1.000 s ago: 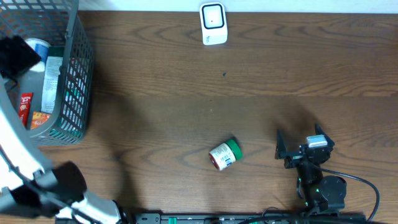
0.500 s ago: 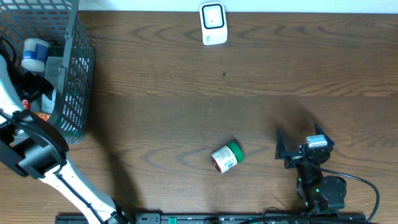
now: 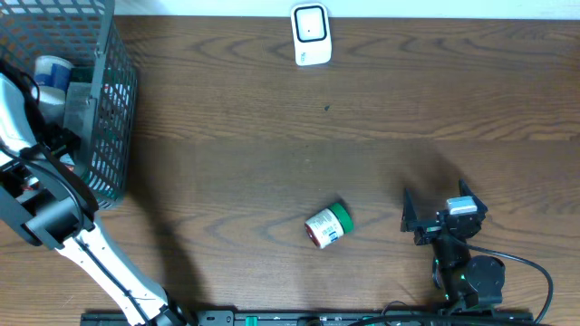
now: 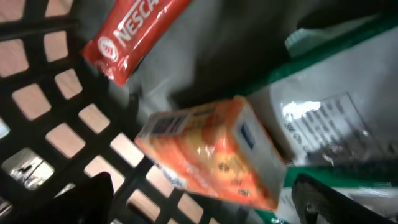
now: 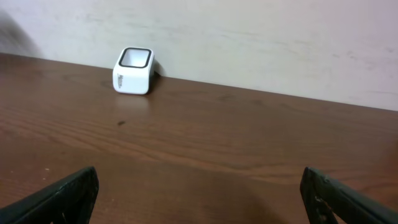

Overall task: Scan the item barcode
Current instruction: 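Grasp the orange snack box with the left gripper and lift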

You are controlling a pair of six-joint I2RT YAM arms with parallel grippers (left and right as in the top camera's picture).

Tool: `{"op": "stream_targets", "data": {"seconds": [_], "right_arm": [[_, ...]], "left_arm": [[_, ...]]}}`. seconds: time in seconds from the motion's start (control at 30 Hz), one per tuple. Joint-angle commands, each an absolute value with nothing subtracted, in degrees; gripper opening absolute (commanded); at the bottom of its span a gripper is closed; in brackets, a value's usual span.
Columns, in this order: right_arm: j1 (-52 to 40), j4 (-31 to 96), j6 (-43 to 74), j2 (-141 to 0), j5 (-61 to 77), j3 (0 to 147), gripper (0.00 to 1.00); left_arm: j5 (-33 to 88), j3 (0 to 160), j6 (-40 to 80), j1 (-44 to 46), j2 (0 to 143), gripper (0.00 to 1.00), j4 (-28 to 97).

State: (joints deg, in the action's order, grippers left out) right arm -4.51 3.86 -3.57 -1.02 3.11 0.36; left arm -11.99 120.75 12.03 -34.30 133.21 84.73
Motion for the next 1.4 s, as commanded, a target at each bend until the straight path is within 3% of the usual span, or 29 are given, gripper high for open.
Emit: {"op": "stream_targets", "data": {"seconds": [0.0, 0.2, 0.3, 0.5, 0.6, 0.97, 1.17, 1.37], "right_arm": [[-4.05, 4.08, -3.29, -0.78, 3.05, 0.32, 0.99], [-4.05, 4.08, -3.29, -0.78, 3.05, 0.32, 0.99], [-4.05, 4.08, -3.29, -0.78, 3.05, 0.32, 0.99], [-4.05, 4.08, -3.29, -0.78, 3.05, 0.32, 0.99], [-4.05, 4.08, -3.29, -0.78, 3.05, 0.32, 0.99], [-4.05, 4.08, -3.27, -0.78, 3.05, 0.32, 0.99], [-4.05, 4.08, -3.29, -0.78, 3.05, 0.32, 0.99], [-4.05, 4.08, -3.29, -0.78, 3.05, 0.32, 0.99]], "left_arm": [[-13.15, 117.71, 12.34, -34.44, 133.73, 0.92, 82.94], [-13.13, 111.0, 12.32, -34.44, 133.73, 0.9, 77.3], [-12.4, 110.32, 12.34, -34.44, 133.73, 0.75, 76.79], [-8.4, 112.16, 12.1, -34.44, 132.73, 0.29, 77.45], [-6.55, 113.54, 12.12, -34.44, 131.39, 0.19, 77.89], [-4.38, 117.8, 14.09, -34.3, 113.4, 0.15, 76.49], [7.97, 117.78, 14.02, -33.36, 98.91, 0.15, 75.92], [28.75, 117.78, 6.33, -27.27, 88.53, 0.14, 74.89]]}}
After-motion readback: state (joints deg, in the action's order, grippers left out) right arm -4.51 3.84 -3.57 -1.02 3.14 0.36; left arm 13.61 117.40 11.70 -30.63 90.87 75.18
